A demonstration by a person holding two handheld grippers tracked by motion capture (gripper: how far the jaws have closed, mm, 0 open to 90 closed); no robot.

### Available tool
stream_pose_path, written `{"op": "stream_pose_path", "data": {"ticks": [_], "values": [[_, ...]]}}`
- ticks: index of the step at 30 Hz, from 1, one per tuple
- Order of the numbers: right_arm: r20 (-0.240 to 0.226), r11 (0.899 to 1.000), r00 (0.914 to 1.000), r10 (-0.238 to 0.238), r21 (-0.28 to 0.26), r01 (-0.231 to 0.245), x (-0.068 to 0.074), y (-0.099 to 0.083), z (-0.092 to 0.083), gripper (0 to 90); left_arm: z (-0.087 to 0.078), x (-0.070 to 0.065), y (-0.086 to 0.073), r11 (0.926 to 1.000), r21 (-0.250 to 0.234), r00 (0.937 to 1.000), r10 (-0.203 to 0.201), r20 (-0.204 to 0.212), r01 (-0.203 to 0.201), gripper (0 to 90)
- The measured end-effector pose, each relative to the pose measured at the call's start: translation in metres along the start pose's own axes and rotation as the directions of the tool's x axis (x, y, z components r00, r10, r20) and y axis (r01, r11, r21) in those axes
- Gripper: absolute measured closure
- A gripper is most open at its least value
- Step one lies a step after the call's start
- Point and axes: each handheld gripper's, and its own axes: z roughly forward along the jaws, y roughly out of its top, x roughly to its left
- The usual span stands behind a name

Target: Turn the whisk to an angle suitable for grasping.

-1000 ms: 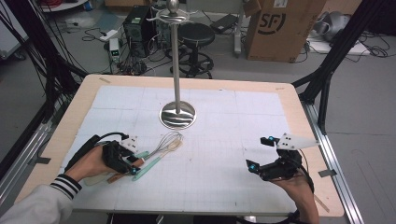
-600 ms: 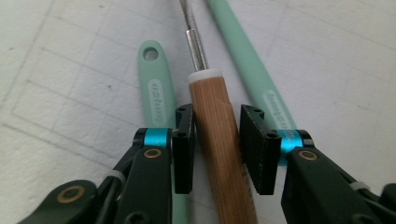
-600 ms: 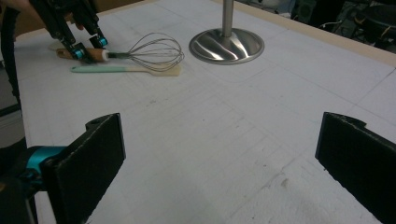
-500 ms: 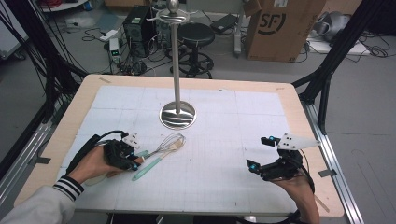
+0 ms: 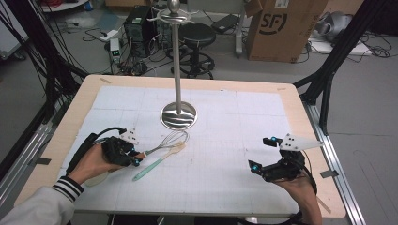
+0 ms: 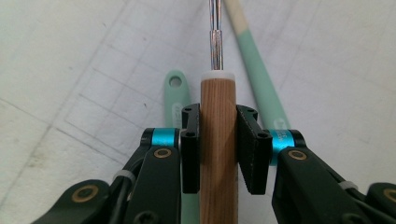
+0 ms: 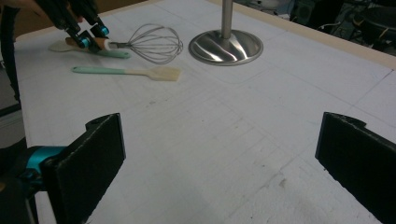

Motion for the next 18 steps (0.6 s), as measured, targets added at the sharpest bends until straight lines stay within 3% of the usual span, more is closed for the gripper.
{"op": "stream_pose_path", "data": {"ticks": [2,9,12,18], "values": [[-0.001,1.000,1.0000,-0.006,-0.001,0.006,0.000,0.001,-0.001,0.1,-0.010,0.000,0.002,0.9992,-0.040,0.9999,0.005,0.013,-0.005,72.9],[-0.008,1.000,0.9997,-0.022,-0.008,0.021,0.003,0.004,-0.004,0.1,-0.038,-0.007,0.019,0.9925,-0.091,0.9959,0.085,0.030,-0.082,72.8],[-0.008,1.000,0.9995,-0.029,-0.006,0.029,0.004,0.006,-0.006,0.1,-0.049,-0.010,0.029,0.9840,-0.118,0.9893,0.140,0.042,-0.134,72.8],[-0.019,0.999,0.9986,-0.049,0.000,0.049,0.008,0.011,-0.011,0.1,-0.058,-0.018,0.045,0.9731,-0.137,0.9793,0.194,0.057,-0.185,72.8]]}}
